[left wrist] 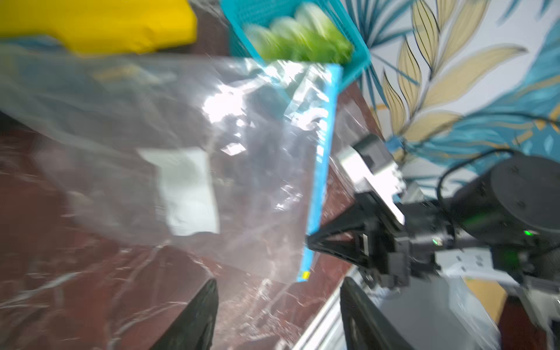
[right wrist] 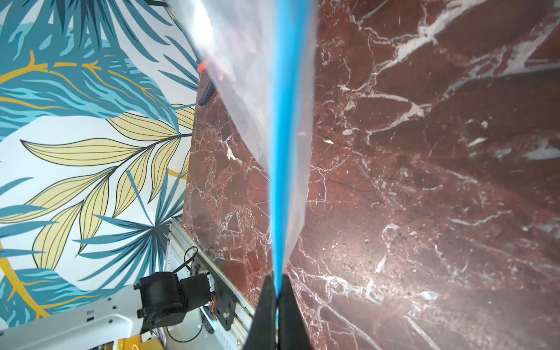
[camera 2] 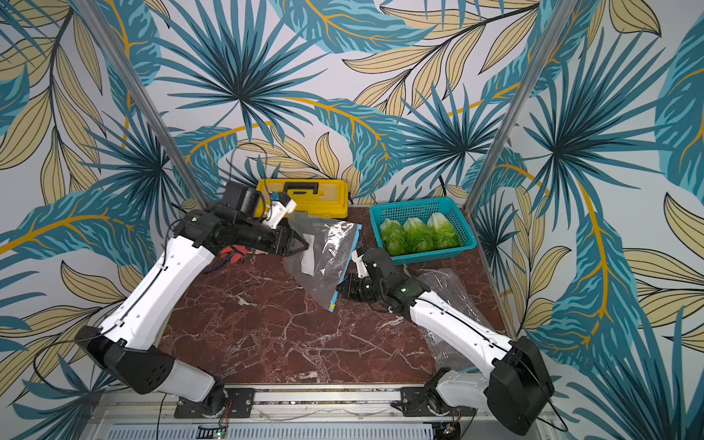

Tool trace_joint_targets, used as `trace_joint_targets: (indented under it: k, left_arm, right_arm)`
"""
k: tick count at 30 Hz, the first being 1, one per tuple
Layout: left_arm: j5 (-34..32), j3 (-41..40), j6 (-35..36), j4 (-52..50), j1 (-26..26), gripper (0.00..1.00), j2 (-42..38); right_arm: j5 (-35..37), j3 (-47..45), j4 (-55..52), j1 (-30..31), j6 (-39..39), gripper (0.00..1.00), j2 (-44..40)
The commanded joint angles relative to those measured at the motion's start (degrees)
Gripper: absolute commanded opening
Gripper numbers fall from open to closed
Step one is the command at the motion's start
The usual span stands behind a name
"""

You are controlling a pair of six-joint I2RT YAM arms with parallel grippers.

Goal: Put the chinese cabbages into a zipper bag and zip it
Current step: Pick up the zipper food storage bag at the center of the board.

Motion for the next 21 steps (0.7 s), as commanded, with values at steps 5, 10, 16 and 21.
trace_joint_targets:
  k: [5, 10, 16, 21]
  left_arm:
    - [6.3, -5.6, -11.7, 11.8, -5.4, 0.78, 5.3]
    - [8.4, -13.8, -4.8, 14.0, -5.3, 0.75, 5.8]
    - [17.0, -18.9, -7.0, 20.2, -5.3, 0.62, 7.3]
    - [10.1, -22.7, 0.2, 20.2, -10.0, 0.71, -1.0]
  right_arm:
    - [3.2, 1.9, -4.6, 2.9, 2.8, 0.00, -1.2]
    - [2.5, -3.3, -4.2, 1.0, 8.2, 0.00, -4.2]
    - [-1.2, -4.9, -4.8, -0.2, 15.4, 0.00, -0.9]
    - [-3.0, -3.2, -5.7, -2.0, 23.8, 0.00, -0.5]
